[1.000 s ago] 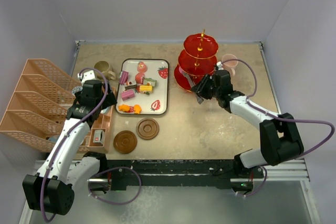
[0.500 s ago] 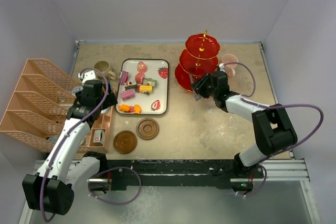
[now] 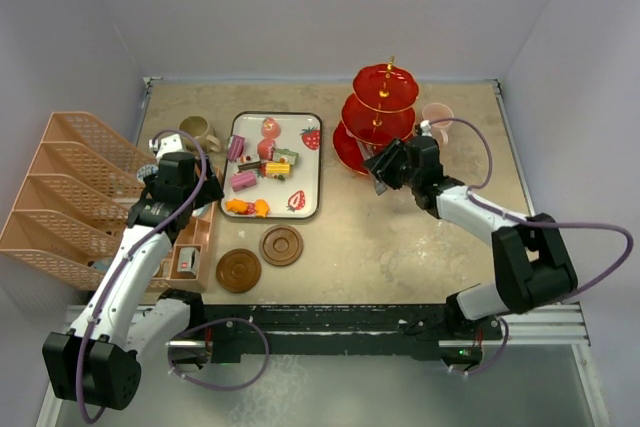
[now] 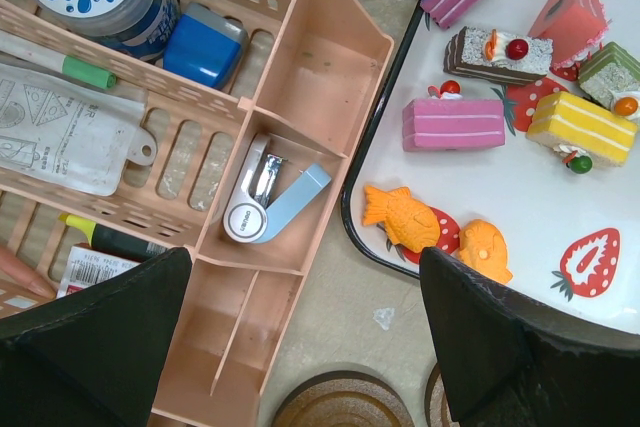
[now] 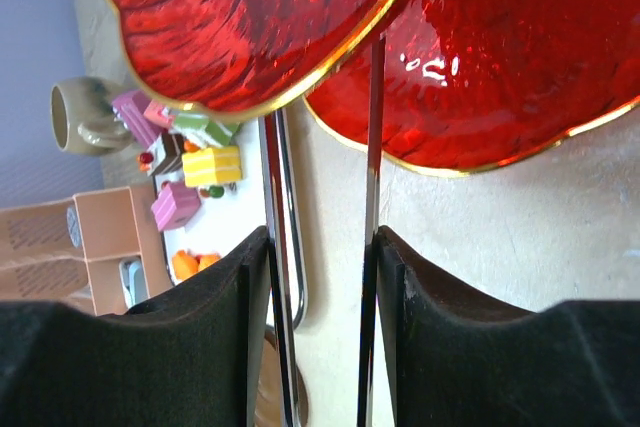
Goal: Serve the afternoon tea
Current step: Adjust the desert at the desert table, then pick up the desert from the tray.
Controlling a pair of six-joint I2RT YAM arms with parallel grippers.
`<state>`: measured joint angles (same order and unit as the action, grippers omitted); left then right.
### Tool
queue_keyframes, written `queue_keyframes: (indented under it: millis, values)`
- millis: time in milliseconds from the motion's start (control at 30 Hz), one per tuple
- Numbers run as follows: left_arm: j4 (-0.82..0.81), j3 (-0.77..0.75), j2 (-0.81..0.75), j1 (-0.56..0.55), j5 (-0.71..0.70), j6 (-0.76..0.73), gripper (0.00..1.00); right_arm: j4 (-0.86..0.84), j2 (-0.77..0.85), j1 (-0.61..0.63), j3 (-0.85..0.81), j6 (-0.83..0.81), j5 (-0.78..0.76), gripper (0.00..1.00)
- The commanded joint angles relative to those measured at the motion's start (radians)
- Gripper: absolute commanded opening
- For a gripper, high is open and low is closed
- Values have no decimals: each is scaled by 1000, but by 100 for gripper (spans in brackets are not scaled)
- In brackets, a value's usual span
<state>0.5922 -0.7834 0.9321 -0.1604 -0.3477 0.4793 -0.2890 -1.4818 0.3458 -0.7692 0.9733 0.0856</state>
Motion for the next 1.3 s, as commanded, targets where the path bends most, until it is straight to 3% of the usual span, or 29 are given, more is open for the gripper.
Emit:
queue_keyframes:
  millis: [0, 333, 800, 1000, 1267]
  values:
    - [-27, -45, -7, -7, 2, 8, 93, 66, 108, -5, 43, -56, 24, 47]
    - [-26, -45, -12, -7, -1, 8, 93, 152, 254, -4, 128, -119, 106, 44]
    - [-22, -49, -29, -7, -17, 11, 93, 248, 434, 4, 183, -222, 367, 42]
    - [-19, -49, -60, -7, -49, 17, 93, 325, 489, 50, 143, -262, 346, 42]
    - [-9, -54, -104, -7, -99, 28, 95, 414, 414, 206, -4, -292, 204, 42]
